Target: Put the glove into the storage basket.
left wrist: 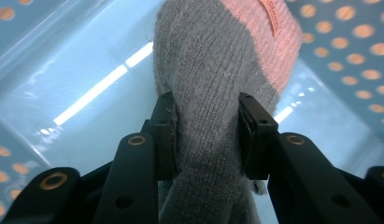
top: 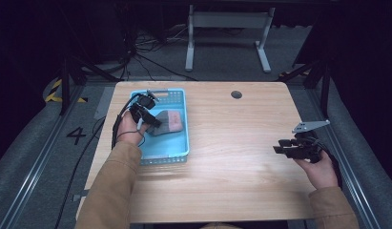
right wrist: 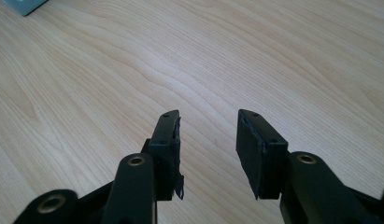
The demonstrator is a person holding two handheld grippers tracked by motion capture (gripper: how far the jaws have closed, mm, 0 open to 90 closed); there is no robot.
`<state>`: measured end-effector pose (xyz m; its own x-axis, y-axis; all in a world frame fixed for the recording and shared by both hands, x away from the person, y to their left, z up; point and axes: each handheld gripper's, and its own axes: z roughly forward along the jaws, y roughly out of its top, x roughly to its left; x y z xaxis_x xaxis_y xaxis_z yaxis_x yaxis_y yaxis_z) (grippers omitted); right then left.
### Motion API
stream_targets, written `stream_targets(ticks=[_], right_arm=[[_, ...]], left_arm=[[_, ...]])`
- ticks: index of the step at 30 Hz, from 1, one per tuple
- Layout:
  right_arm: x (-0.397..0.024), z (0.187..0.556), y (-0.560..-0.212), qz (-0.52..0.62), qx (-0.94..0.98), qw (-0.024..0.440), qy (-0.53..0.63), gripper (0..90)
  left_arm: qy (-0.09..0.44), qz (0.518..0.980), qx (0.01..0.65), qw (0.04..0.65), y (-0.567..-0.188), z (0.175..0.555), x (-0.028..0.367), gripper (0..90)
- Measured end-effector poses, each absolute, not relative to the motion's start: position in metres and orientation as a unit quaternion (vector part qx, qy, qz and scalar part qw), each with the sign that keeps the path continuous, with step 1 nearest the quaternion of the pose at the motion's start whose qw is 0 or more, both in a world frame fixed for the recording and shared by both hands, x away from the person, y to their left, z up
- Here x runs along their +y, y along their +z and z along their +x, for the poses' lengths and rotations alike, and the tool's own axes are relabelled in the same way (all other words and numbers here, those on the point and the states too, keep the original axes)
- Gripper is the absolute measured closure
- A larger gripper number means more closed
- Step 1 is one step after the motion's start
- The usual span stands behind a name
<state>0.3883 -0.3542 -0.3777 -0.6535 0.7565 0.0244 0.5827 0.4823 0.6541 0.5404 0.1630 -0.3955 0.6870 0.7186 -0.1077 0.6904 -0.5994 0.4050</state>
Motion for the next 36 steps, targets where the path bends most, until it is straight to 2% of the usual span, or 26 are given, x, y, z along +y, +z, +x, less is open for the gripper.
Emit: stream_targets(ticks=[17,27,29,32,36], right_arm=[[-0.349,0.389,-0.374,0.383,0.852,0.138,0.328,59.5],[-0.349,0.389,-0.374,0.382,0.852,0.138,0.33,59.4],[-0.35,0.388,-0.374,0.382,0.852,0.138,0.329,59.4],[-0.352,0.387,-0.373,0.383,0.851,0.139,0.331,59.1],[-0.352,0.387,-0.373,0.383,0.851,0.138,0.332,58.6]], left_arm=[[0.032,0.896,0.398,0.194,-0.407,0.551,0.156,62.3],[0.048,0.901,0.392,0.181,-0.408,0.558,0.147,60.5],[0.056,0.901,0.391,0.178,-0.409,0.559,0.146,58.3],[0.073,0.902,0.39,0.171,-0.41,0.559,0.147,48.7],[0.078,0.894,0.401,0.184,-0.409,0.558,0.151,40.9]])
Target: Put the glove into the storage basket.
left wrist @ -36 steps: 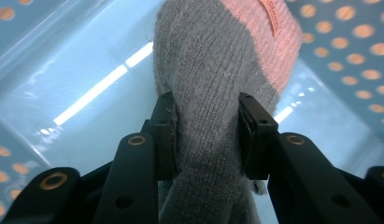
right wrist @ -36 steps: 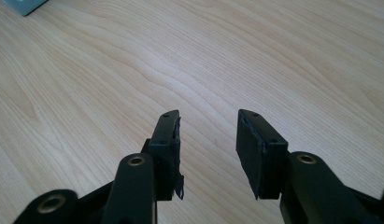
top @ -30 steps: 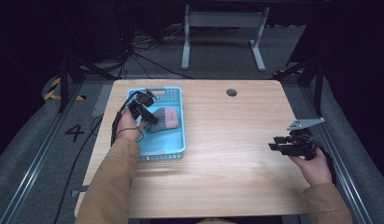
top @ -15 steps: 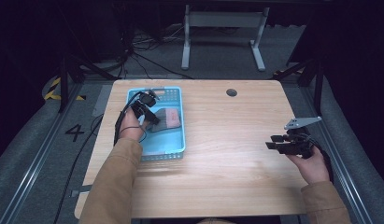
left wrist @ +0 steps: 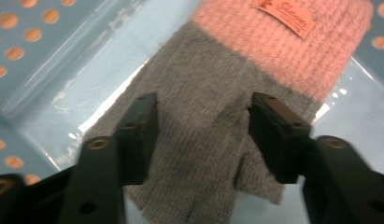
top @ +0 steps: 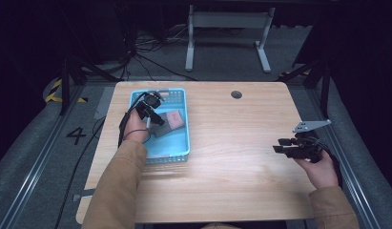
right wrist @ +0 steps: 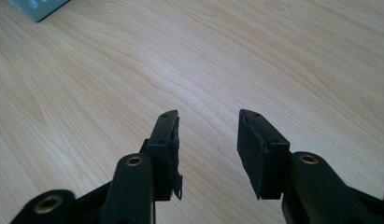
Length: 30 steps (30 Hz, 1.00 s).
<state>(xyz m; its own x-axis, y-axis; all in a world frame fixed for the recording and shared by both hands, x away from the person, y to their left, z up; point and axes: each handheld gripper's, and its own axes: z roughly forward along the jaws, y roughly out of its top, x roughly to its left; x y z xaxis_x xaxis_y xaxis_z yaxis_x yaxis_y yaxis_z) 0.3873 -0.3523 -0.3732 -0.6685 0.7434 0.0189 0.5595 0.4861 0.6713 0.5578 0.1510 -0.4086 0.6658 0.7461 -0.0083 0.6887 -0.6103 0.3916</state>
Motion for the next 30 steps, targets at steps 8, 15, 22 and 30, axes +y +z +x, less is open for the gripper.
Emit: stream_targets(ticks=[8,15,22,30], right_arm=[[-0.345,0.395,-0.373,0.374,0.855,0.134,0.334,57.5],[-0.334,0.405,-0.372,0.358,0.866,0.132,0.324,57.0],[-0.329,0.409,-0.38,0.338,0.879,0.125,0.313,56.7],[-0.324,0.407,-0.391,0.322,0.885,0.112,0.317,55.3]], left_arm=[[0.105,0.883,0.39,0.237,-0.386,0.534,0.154,42.0],[0.11,0.873,0.371,0.296,-0.359,0.501,0.154,41.8],[0.113,0.874,0.332,0.336,-0.337,0.457,0.146,41.4],[0.104,0.885,0.277,0.359,-0.326,0.407,0.132,39.2]])
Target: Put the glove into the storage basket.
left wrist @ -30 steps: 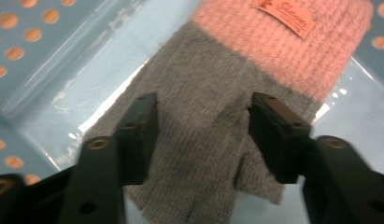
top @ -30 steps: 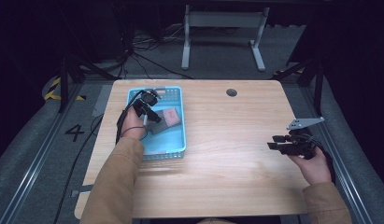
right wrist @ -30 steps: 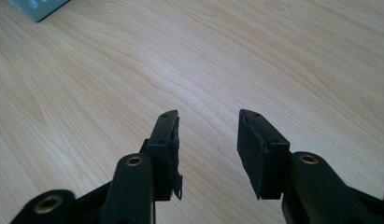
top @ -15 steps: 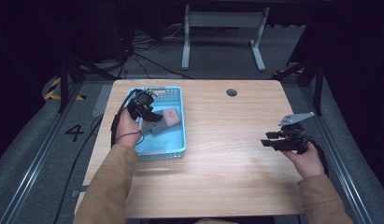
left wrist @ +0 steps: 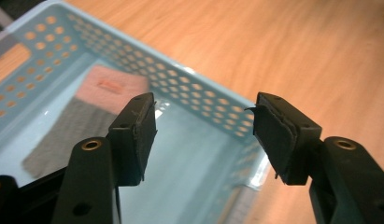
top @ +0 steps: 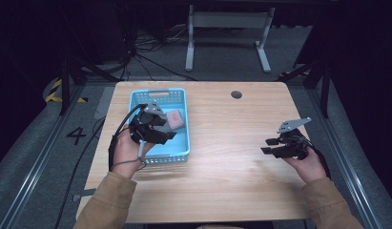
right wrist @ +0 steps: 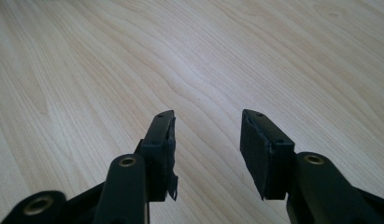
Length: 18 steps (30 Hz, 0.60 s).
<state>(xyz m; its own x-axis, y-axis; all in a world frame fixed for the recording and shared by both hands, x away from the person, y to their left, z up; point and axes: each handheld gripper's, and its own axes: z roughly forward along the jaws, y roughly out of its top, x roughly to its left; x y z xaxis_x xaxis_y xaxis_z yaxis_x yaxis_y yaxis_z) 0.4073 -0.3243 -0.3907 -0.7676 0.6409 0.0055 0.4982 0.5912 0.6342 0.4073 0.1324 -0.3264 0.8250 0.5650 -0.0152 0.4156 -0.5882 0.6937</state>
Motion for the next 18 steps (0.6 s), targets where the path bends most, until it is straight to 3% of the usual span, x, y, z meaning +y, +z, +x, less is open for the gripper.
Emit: stream_targets(ticks=[18], right_arm=[[-0.326,0.409,-0.412,0.337,0.884,0.097,0.309,54.5]], left_arm=[[0.06,0.892,0.222,0.389,-0.393,0.345,0.13,35.0]])
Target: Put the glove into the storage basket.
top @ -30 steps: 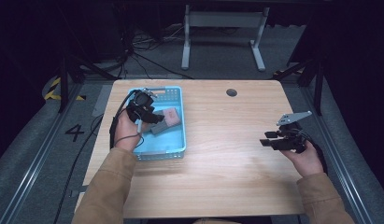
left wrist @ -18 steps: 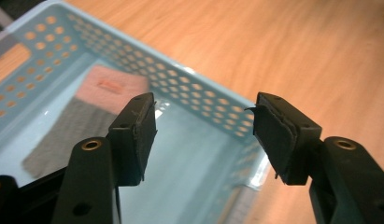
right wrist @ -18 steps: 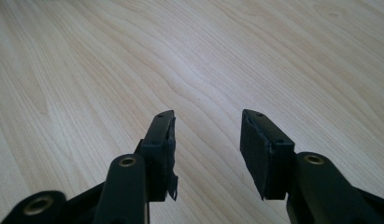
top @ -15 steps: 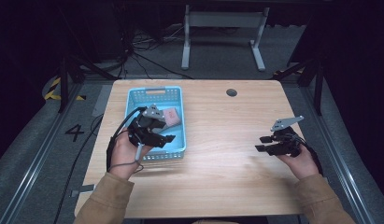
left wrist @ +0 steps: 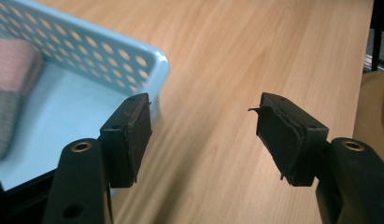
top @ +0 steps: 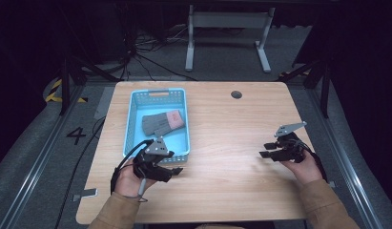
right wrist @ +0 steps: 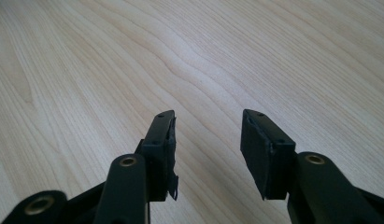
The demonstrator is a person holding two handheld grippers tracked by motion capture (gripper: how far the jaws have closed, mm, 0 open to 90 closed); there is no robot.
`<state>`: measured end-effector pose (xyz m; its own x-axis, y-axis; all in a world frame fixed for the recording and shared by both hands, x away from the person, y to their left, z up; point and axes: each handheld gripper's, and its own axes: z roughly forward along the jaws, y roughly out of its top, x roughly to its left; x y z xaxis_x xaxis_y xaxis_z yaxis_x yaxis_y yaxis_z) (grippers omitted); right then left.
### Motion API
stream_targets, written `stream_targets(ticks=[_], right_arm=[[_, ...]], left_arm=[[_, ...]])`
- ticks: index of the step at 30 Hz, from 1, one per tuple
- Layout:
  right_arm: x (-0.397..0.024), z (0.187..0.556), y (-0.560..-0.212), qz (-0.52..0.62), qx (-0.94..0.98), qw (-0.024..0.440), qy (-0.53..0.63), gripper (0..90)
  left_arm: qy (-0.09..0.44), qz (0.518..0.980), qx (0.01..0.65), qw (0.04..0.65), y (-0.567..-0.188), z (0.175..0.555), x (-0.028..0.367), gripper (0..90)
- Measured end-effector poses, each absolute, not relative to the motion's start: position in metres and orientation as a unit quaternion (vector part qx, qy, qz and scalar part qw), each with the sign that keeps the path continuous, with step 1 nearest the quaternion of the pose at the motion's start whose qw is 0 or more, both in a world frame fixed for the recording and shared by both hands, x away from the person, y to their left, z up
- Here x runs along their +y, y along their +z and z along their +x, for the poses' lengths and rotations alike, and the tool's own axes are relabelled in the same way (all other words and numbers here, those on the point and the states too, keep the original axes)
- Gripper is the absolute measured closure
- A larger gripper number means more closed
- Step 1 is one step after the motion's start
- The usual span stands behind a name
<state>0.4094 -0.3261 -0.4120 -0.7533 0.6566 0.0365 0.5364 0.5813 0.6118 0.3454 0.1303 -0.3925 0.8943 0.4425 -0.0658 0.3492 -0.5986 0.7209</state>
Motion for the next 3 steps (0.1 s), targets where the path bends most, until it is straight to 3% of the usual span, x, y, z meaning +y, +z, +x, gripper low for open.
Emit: stream_targets(ticks=[3], right_arm=[[-0.3288,0.4079,-0.4123,0.333,0.88,0.109,0.322,52.6]], left_arm=[[0.067,0.891,0.225,0.39,-0.4004,0.3408,0.1323,33.9]])
